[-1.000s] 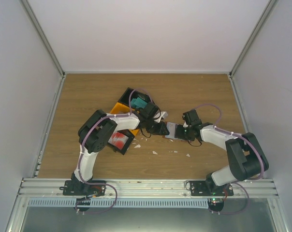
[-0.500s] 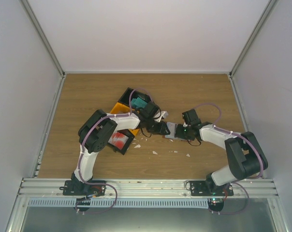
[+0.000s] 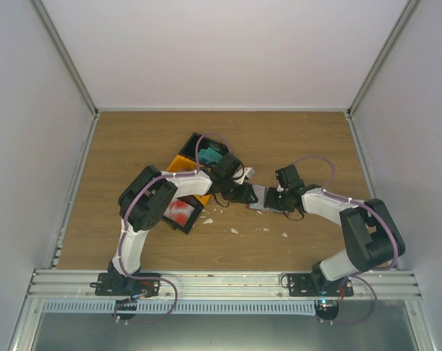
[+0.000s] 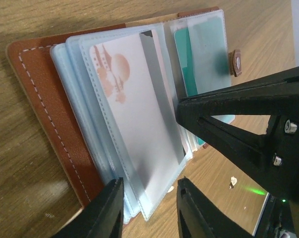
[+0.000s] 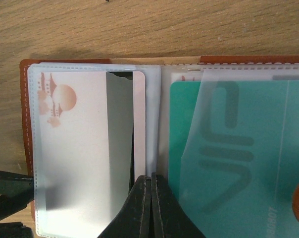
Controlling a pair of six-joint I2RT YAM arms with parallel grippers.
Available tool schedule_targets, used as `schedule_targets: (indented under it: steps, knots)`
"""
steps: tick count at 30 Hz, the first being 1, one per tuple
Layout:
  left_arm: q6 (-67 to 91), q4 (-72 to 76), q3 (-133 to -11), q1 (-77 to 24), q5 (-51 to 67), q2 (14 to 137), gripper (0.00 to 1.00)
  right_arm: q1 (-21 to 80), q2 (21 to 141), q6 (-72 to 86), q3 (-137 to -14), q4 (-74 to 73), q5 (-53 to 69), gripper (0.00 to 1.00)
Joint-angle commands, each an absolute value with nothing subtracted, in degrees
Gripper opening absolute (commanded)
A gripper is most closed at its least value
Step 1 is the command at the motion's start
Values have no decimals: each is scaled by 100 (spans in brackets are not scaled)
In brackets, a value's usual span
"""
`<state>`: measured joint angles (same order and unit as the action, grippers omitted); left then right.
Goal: Put the credit cards into the card holder
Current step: Insert the credit card into the card holder.
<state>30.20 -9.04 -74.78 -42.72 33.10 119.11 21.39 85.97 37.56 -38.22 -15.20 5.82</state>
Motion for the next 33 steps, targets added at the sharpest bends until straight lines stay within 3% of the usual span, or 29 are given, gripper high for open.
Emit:
schedule_targets:
  steps: [1, 5, 25, 28, 31, 33]
  knots:
    - [2953, -766, -7590, -4324, 3380, 11873, 30, 2209, 8849, 3803, -3639, -1642, 441, 0]
    - [2926, -736, -7593, -4324, 3415, 11866, 21, 2210, 8823, 3810, -3621, -1617, 459, 0]
    - [3074, -907, -8028, -4430, 3943, 12433, 22, 2206, 8447, 3941, -3507, -1308, 692, 5]
    - [3057, -1095, -8150, -4430, 3606, 12447, 16, 2208, 8253, 3967, -3514, -1298, 651, 8]
    - [2991, -1354, -8195, -4392, 3275, 12441, 2, 2210, 7866, 4043, -3552, -1375, 420, 12]
    - [2961, -1474, -8132, -4349, 3166, 12361, 0, 2212, 7571, 4104, -3582, -1479, 248, 15]
